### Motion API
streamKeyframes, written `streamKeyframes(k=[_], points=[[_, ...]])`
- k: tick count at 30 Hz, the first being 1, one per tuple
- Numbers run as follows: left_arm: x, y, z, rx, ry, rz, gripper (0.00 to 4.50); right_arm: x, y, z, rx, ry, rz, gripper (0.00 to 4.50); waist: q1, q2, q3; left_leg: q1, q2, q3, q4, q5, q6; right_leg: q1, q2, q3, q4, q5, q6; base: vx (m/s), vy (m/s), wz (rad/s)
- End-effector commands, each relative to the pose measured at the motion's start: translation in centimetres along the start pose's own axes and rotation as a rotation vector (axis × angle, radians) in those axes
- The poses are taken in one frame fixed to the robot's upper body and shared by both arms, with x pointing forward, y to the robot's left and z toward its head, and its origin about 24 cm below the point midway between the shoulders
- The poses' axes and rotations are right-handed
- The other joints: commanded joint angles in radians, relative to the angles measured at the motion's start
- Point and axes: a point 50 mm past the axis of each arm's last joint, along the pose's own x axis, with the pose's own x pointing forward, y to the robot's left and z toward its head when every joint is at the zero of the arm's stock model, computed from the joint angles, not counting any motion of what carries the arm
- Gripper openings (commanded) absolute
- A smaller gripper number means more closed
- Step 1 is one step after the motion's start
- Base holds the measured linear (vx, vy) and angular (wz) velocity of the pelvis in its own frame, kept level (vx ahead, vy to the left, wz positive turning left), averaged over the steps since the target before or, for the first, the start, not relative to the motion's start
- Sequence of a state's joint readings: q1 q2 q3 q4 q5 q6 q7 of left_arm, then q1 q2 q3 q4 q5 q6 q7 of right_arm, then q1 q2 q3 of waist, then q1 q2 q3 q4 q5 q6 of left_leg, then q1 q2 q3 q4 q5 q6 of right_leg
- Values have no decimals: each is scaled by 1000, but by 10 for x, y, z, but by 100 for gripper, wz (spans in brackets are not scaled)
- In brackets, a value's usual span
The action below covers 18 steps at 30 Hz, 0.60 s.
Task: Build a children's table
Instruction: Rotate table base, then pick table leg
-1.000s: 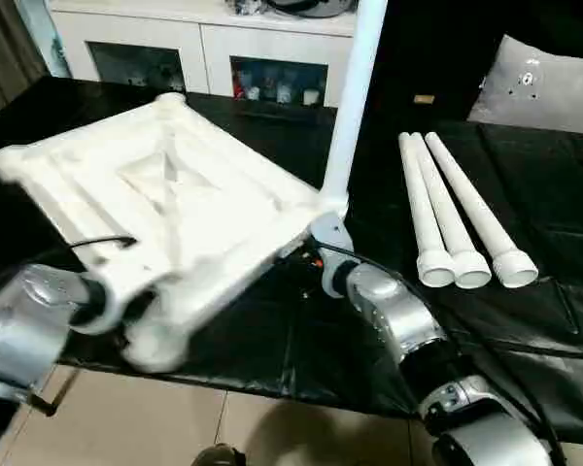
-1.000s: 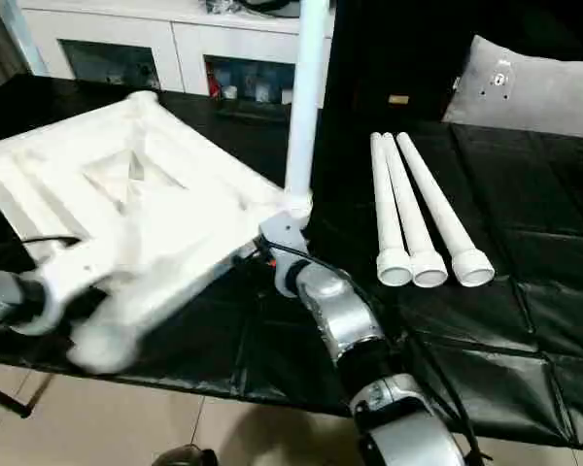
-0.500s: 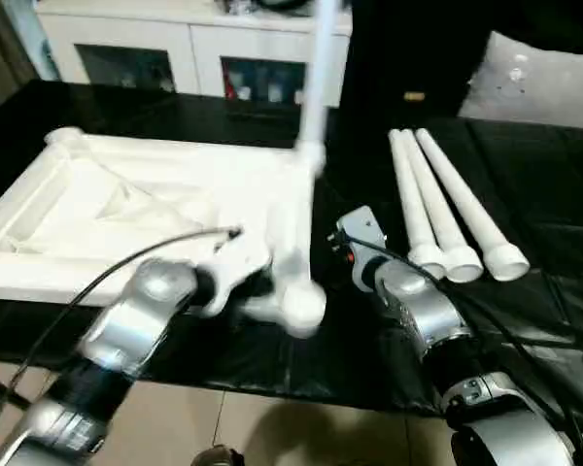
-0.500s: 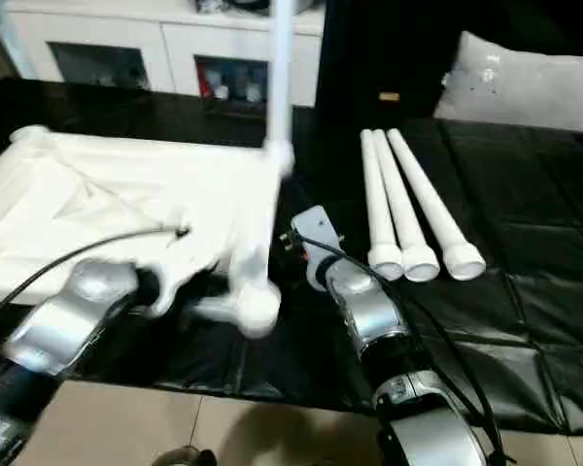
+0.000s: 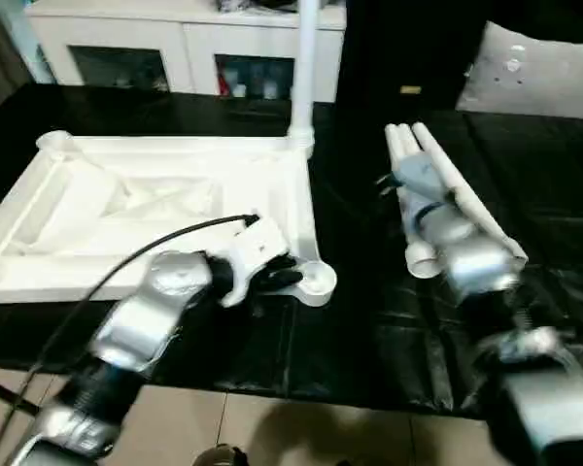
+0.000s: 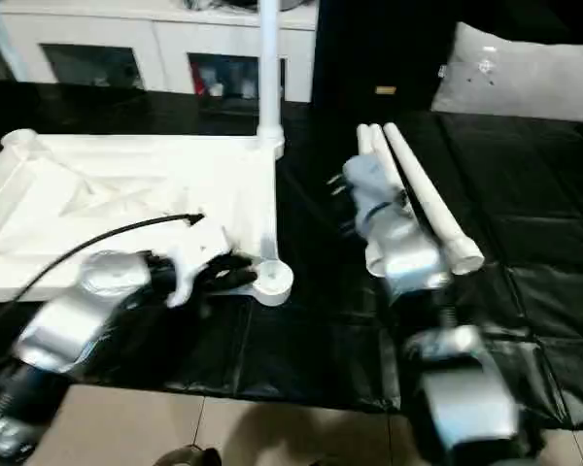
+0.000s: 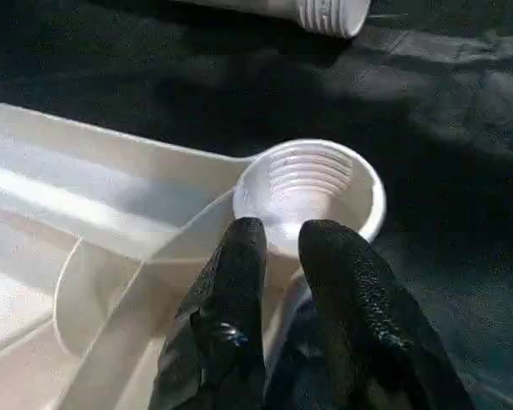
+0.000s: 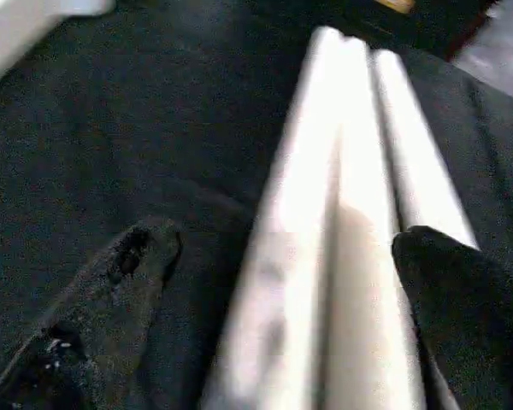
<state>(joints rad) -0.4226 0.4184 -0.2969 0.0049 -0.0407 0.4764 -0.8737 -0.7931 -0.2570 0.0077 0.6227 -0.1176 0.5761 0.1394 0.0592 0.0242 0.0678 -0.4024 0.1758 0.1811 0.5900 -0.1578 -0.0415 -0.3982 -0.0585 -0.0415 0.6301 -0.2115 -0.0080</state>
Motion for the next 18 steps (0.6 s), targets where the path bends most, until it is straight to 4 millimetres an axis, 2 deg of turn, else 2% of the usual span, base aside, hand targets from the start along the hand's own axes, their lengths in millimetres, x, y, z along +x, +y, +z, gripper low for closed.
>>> streamKeyframes(k=[1,2,4,5,9,10,14,18], points=[[-3,-3,5,4,-15,-29,145,3,4,-3,32,44,28,450,3,10,-74,32,43,-19,-60,-189,-34,49,-72,44,-68,-31,-225,0,0,0],[-3,-4,6,4,-16,-38,158,4,2,-4,43,69,25,450,3,5,-75,32,44,-17,-59,-183,-30,50,-73,44,-68,-28,-230,0,0,0],[-4,-5,7,5,-18,-45,179,5,0,-6,58,97,28,450,2,6,-75,31,43,-18,-58,-178,-29,50,-72,43,-67,-27,-238,0,0,0],[-5,-6,9,2,-23,-49,181,7,0,-10,80,147,46,450,4,3,-77,31,43,-17,-57,-170,-27,52,-72,43,-64,-19,-242,0,0,0],[-5,-6,11,-1,-25,-50,219,8,5,-12,98,160,96,450,4,6,-76,31,44,-16,-56,-166,-22,50,-71,42,-63,-8,-242,0,0,0],[-5,-6,11,-1,-25,-49,225,9,7,-14,92,175,109,450,4,2,-77,31,44,-16,-56,-163,-20,51,-72,42,-64,-6,-242,0,0,0],[-6,-7,11,-3,-20,-48,256,9,16,-24,110,266,165,450,7,3,-79,30,44,-16,-54,-146,-16,52,-72,41,-61,2,-248,0,0,0],[-7,-7,10,-3,-12,-47,275,8,24,-30,150,338,244,450,6,3,-76,30,45,-17,-56,-168,-19,53,-73,40,-63,-26,-247,0,0,0]])
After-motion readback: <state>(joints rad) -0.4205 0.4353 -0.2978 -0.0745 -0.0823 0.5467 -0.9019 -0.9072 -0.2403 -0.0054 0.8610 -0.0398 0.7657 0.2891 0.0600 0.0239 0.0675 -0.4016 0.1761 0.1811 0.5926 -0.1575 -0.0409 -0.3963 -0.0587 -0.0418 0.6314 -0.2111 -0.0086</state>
